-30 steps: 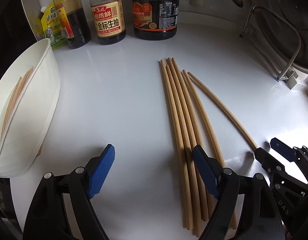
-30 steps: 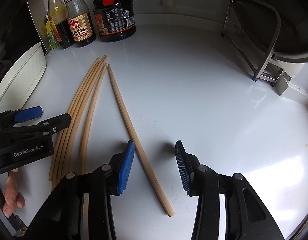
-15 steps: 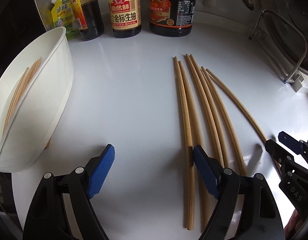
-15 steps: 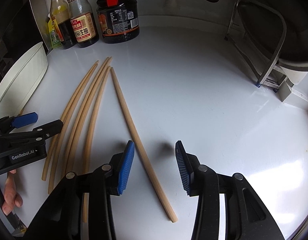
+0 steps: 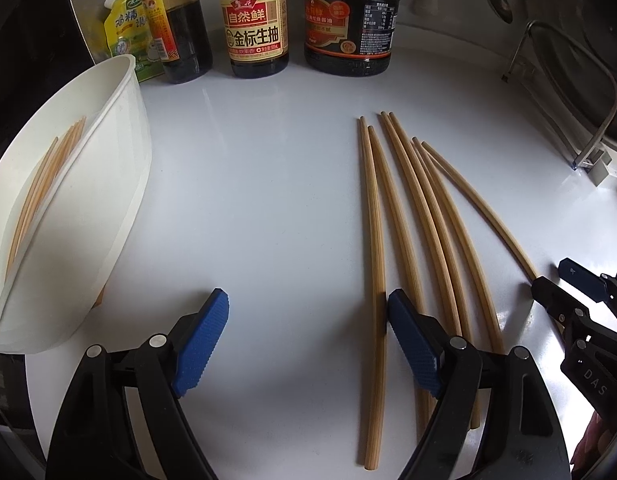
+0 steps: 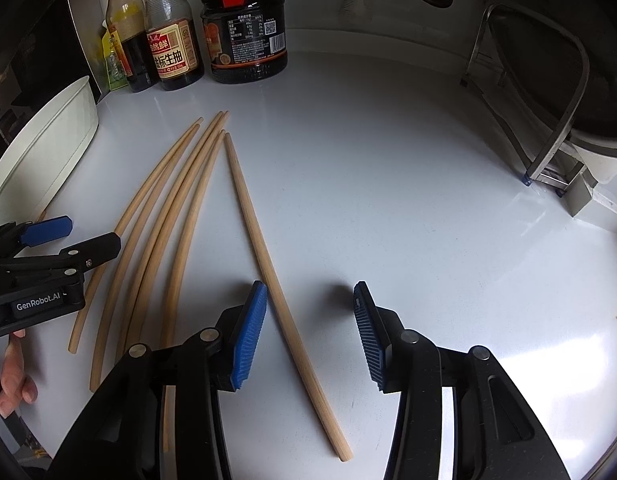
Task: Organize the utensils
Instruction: 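Position both open tools over the bundle, nudging single chopsticks apart, then close the left tool on a chopstick while the right tool grasps another, then carry the left tool's chopstick into the basin while the right tool carries its own, then open the left tool to release its chopstick in the basin while the right tool releases its own, then move both open tools back to the remaining chopsticks on the counter, then close the left tool on a wooden chopstick while the right tool grasps another, then carry the left tool's chopstick into the basin while the right tool carries its own, then open the left tool to release its chopstick in the basin while the right tool releases its own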
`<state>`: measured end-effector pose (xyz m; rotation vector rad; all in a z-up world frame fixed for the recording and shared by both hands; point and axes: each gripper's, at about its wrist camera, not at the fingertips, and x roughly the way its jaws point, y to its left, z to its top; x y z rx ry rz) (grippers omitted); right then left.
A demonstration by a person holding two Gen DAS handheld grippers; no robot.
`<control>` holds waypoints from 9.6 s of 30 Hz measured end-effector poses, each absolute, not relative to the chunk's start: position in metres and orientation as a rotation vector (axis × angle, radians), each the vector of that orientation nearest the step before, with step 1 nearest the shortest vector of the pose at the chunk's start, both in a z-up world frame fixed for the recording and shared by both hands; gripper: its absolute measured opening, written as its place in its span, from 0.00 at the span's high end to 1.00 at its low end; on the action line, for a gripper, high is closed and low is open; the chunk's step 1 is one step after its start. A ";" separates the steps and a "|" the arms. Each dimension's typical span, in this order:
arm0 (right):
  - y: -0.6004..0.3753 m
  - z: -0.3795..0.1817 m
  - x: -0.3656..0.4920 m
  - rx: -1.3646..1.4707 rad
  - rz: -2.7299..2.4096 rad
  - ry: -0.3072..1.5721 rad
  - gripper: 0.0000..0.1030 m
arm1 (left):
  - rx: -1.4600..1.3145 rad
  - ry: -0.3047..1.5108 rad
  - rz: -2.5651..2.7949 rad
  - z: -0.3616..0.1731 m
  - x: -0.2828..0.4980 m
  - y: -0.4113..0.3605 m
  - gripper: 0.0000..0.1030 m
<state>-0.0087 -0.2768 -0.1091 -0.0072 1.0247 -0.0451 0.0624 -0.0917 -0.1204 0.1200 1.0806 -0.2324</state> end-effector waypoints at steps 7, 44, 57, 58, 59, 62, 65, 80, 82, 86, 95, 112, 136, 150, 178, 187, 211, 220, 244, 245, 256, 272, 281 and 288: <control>-0.274 -0.109 -0.001 -0.028 -0.009 1.015 0.59 | 0.128 1.068 -0.252 -0.121 0.066 -0.095 0.23; -0.248 -0.042 -0.011 0.096 0.032 0.932 0.94 | 0.062 0.998 -0.395 -0.039 0.050 -0.063 0.93; -0.106 0.020 0.063 0.074 0.260 0.826 0.94 | 0.038 0.925 -0.205 0.013 0.089 0.078 0.93; -0.094 0.021 0.070 0.073 0.281 0.826 0.94 | 0.036 0.929 -0.185 0.012 0.093 0.089 0.93; -0.080 0.019 0.077 0.074 0.303 0.827 0.94 | 0.035 0.934 -0.166 0.010 0.098 0.099 0.93; -0.043 0.011 0.096 0.065 0.355 0.850 0.94 | 0.019 0.946 -0.126 0.004 0.109 0.127 0.93; -0.012 0.000 0.110 0.045 0.390 0.880 0.94 | 0.004 0.957 -0.093 -0.003 0.120 0.149 0.93; 0.037 -0.054 0.152 0.023 0.392 1.058 0.94 | -0.041 1.063 -0.077 -0.051 0.152 0.180 0.93; 0.036 -0.059 0.155 0.024 0.385 1.071 0.94 | -0.046 1.078 -0.080 -0.056 0.155 0.180 0.93; 0.036 -0.060 0.156 0.020 0.384 1.079 0.94 | -0.054 1.094 -0.089 -0.062 0.156 0.180 0.93; 0.030 -0.048 0.146 0.025 0.364 1.044 0.82 | -0.057 1.055 -0.064 -0.050 0.147 0.185 0.56; 0.016 -0.021 0.096 0.013 0.327 0.972 0.76 | -0.049 0.997 -0.068 -0.022 0.100 0.176 0.43; -0.127 -0.018 -0.013 0.043 0.126 0.960 0.59 | 0.005 1.000 -0.243 -0.011 0.035 0.061 0.34; -0.225 -0.054 -0.042 0.016 -0.035 1.001 0.57 | 0.046 1.008 -0.357 -0.024 0.021 -0.040 0.28; -0.233 -0.118 -0.008 -0.079 0.058 1.034 0.57 | 0.074 1.082 -0.243 -0.093 0.041 -0.078 0.23; -0.255 -0.120 -0.008 -0.030 0.023 1.017 0.57 | 0.099 1.076 -0.254 -0.098 0.043 -0.093 0.23; -0.268 -0.126 -0.003 -0.095 0.066 0.984 0.50 | 0.174 1.087 -0.248 -0.118 0.051 -0.116 0.21; -0.255 -0.126 -0.007 -0.126 0.139 0.970 0.75 | 0.155 1.076 -0.287 -0.116 0.048 -0.121 0.57; -0.229 -0.047 0.009 0.043 0.111 0.915 0.94 | 0.066 1.008 -0.376 -0.028 0.059 -0.069 0.93; -0.221 -0.041 0.012 0.042 0.119 0.904 0.94 | 0.066 1.004 -0.364 -0.023 0.062 -0.060 0.93; -0.087 -0.013 0.071 0.032 0.304 0.847 0.94 | 0.040 0.977 -0.211 0.000 0.095 0.072 0.93; 0.031 -0.043 0.146 0.023 0.400 1.013 0.94 | -0.007 1.068 -0.115 -0.046 0.147 0.168 0.93; 0.038 -0.058 0.156 0.014 0.386 1.071 0.94 | -0.030 1.121 -0.103 -0.068 0.155 0.177 0.92; 0.033 -0.055 0.152 0.021 0.380 1.062 0.88 | -0.044 1.109 -0.076 -0.064 0.152 0.184 0.63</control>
